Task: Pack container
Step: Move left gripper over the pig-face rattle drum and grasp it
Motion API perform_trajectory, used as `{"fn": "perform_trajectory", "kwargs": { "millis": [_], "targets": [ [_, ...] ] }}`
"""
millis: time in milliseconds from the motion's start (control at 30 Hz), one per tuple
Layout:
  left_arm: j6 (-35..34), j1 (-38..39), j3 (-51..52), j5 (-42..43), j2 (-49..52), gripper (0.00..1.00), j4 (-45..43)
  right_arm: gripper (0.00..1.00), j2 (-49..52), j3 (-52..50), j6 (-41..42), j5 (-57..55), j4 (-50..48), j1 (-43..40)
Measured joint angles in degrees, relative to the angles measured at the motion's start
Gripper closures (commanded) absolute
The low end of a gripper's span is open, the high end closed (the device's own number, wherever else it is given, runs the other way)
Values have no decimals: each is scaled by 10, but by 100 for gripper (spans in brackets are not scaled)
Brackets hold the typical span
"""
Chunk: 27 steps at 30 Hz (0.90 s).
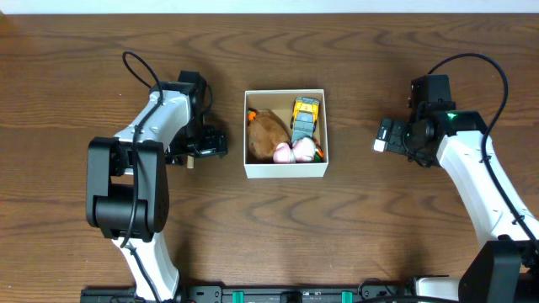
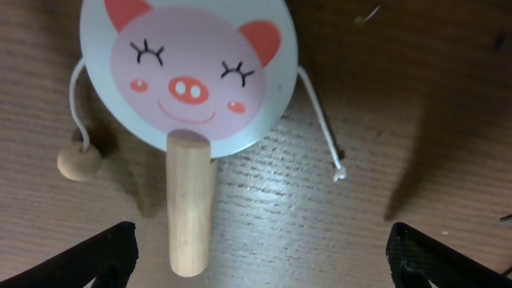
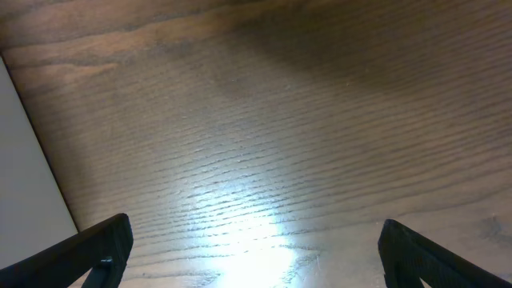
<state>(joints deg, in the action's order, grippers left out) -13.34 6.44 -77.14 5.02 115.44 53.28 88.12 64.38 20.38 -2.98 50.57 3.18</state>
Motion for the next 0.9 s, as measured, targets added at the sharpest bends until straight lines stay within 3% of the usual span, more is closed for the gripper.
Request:
{"fn": "perform_trajectory", "kwargs": {
  "millis": [767, 900],
  "targets": [
    [1, 0, 26, 8, -5, 1, -37, 1, 0, 0, 0, 0, 13, 0],
    [1, 0, 27, 8, -5, 13, -38, 1, 0, 0, 0, 0, 13, 0]
  ]
}}
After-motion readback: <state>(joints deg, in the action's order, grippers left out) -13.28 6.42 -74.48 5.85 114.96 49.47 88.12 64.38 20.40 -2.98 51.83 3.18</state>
